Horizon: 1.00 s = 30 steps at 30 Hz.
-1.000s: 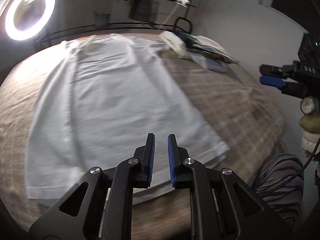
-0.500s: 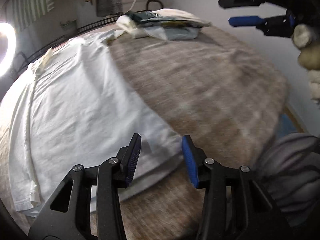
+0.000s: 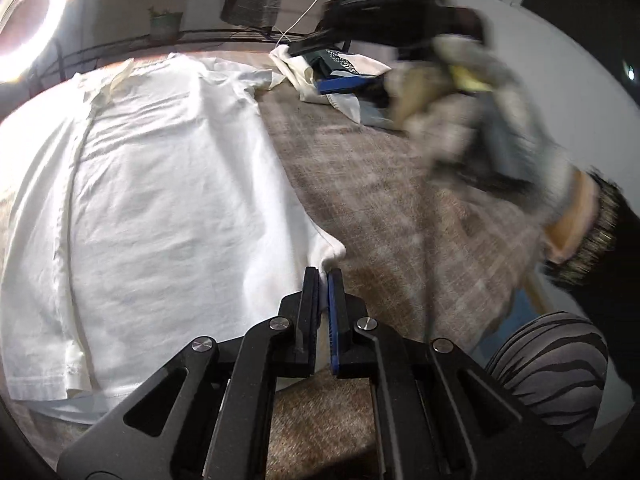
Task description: Fold small clothes
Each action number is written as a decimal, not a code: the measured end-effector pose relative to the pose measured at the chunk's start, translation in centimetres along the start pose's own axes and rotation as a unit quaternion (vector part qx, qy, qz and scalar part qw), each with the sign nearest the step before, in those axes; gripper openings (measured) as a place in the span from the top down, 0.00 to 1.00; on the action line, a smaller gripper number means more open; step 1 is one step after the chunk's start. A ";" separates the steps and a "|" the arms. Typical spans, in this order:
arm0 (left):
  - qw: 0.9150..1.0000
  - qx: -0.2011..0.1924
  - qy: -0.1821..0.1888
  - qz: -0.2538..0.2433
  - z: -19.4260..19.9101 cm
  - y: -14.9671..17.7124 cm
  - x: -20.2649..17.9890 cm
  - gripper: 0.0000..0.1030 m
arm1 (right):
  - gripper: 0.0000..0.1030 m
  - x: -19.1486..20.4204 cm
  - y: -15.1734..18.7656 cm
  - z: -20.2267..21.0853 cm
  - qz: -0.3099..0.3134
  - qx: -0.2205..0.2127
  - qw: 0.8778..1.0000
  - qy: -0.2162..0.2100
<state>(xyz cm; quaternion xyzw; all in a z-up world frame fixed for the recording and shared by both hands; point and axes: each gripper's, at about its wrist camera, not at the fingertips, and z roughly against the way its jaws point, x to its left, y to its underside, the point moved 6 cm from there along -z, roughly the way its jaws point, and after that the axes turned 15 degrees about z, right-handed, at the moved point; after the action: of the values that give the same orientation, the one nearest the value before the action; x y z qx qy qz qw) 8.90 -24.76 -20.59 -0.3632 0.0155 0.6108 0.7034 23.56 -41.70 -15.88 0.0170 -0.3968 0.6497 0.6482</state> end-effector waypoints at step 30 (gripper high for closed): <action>0.986 -0.048 0.065 0.143 5.2 -0.2 7.0 0.98 | 0.99 10.0 -10.0 -14.0 0.174 0.062 0.964 0.193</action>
<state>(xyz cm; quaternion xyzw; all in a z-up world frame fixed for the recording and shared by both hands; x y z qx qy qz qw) 8.59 -16.08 -19.90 -0.4289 0.0838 0.6807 0.5880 37.44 -27.44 -15.14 -0.1381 -0.2198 0.7665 0.5874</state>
